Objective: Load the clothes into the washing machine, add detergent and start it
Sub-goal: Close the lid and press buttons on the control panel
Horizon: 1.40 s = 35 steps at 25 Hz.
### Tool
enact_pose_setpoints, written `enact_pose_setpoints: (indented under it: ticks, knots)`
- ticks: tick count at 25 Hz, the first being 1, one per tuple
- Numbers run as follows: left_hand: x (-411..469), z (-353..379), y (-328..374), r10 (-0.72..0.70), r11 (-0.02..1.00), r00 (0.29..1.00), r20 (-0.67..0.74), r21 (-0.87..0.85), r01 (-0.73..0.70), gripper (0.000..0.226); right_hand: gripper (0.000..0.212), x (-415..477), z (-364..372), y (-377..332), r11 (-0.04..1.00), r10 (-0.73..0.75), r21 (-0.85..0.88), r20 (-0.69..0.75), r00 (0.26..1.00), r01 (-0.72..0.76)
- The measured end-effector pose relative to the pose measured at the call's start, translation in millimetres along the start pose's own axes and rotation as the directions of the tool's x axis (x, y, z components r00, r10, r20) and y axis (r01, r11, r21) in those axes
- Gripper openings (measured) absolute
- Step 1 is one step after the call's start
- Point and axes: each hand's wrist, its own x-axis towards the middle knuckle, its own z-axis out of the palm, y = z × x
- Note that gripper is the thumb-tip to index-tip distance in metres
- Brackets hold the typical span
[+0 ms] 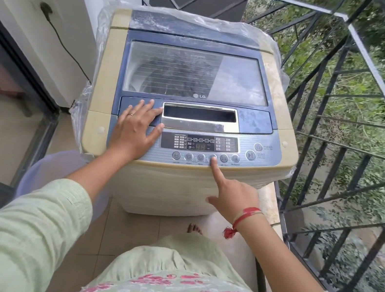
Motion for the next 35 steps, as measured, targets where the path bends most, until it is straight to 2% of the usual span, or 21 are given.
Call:
enact_pose_setpoints:
  ticks: [3, 7, 11, 18, 22, 25, 29, 32, 35]
  knots:
    - [0, 0, -1, 0.000, 1.000, 1.000, 0.003, -0.001, 0.000, 0.050, 0.090, 3, -2, -9, 0.998, 0.002, -0.067, 0.002, 1.000, -0.002]
    - [0, 0, 0, 0.004, 1.000, 1.000, 0.002, -0.001, -0.004, 0.050, 0.089, 0, 5, 8, 0.985, -0.063, 0.160, 0.028, 0.998, 0.057]
    - [0, -1, 1, 0.001, 1.000, 1.000, 0.000, 0.000, -0.001, 0.050, 0.089, -9, 21, 28, 0.972, -0.026, 0.233, -0.037, 0.999, 0.034]
    - [0, -1, 1, 0.004, 1.000, 1.000, 0.005, 0.005, -0.004, 0.051, 0.086, -3, 17, 28, 0.976, -0.018, 0.216, -0.036, 0.999, 0.025]
    - [0, -1, 1, -0.001, 1.000, 1.000, 0.005, -0.002, 0.002, 0.053, 0.086, 3, 6, 27, 0.994, 0.015, 0.104, 0.039, 0.999, -0.019]
    - [0, -2, 3, -0.004, 1.000, 1.000, 0.013, -0.003, 0.004, 0.058, 0.086, 7, 2, 29, 0.988, -0.001, 0.152, 0.094, 0.996, -0.013]
    - [-1, -4, 4, -0.004, 1.000, 1.000, 0.007, -0.019, 0.004, 0.060, 0.087, -2, 17, 34, 0.951, -0.006, 0.309, -0.043, 0.999, 0.019]
    - [-1, -4, 4, -0.010, 1.000, 1.000, 0.004, -0.017, 0.010, 0.061, 0.093, -5, 27, 53, 0.930, 0.084, 0.364, -0.064, 0.994, -0.055]
    - [-1, -3, 4, -0.009, 1.000, 1.000, 0.007, -0.011, 0.009, 0.062, 0.090, -1, 19, 74, 0.928, 0.145, 0.357, -0.079, 0.986, -0.107]
